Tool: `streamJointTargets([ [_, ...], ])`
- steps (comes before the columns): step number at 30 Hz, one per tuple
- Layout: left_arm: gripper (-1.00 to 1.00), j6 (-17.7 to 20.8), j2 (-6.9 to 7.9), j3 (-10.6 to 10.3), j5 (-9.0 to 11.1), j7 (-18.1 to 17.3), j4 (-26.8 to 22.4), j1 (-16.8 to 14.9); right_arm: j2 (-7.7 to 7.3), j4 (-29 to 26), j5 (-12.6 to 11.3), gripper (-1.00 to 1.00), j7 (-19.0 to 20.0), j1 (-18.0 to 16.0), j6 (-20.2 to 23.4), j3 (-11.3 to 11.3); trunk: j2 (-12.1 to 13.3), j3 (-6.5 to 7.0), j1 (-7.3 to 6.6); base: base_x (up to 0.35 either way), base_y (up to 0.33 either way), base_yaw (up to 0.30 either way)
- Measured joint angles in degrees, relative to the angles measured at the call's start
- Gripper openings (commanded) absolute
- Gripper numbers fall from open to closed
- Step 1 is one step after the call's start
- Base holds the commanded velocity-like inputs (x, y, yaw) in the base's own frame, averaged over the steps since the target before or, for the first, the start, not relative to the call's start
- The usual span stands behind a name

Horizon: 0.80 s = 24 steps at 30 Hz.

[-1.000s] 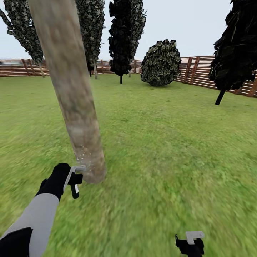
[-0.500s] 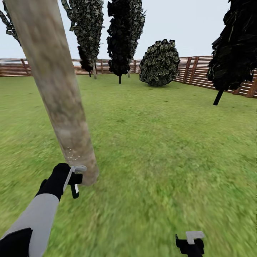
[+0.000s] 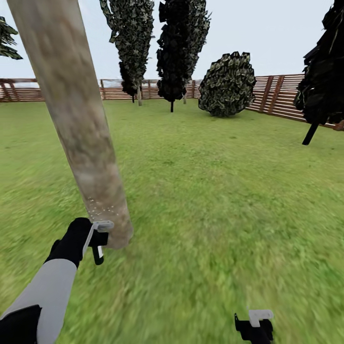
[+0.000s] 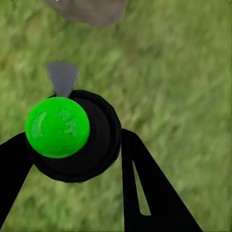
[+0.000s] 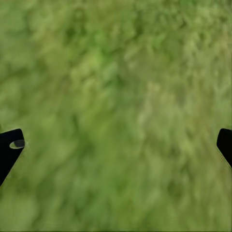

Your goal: In the garden, pick up the pesticide atomizer on the floor and spray pesticide onto both trees until each tree trunk is fully covered.

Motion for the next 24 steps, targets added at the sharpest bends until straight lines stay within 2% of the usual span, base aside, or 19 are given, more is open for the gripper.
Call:
streamJointTargets([
  [9, -1.00, 0.7, -0.69, 0.0, 0.1, 0.0, -2.3, -0.2, 0.00, 0.0, 0.0, 1.00, 0.0, 0.0, 0.0, 0.1, 0.0, 0.00, 0.03, 0.041, -0.014, 0.249],
  [18, -1.00, 0.7, -0.82, -0.2, 0.0, 0.1, -2.3, -0.7, -0.10, 0.0, 0.0, 1.00, 0.0, 0.0, 0.0, 0.0, 0.0, 0.00, 0.02, 0.124, -0.230, 0.012],
  [24, -1.00, 0.7, -0.50, -0.2, 0.0, 0.1, -2.3, -0.6, -0.10, 0.0, 0.1, 1.00, 0.0, 0.0, 0.0, 0.0, 0.0, 0.00, 0.03, 0.021, -0.272, 0.000],
])
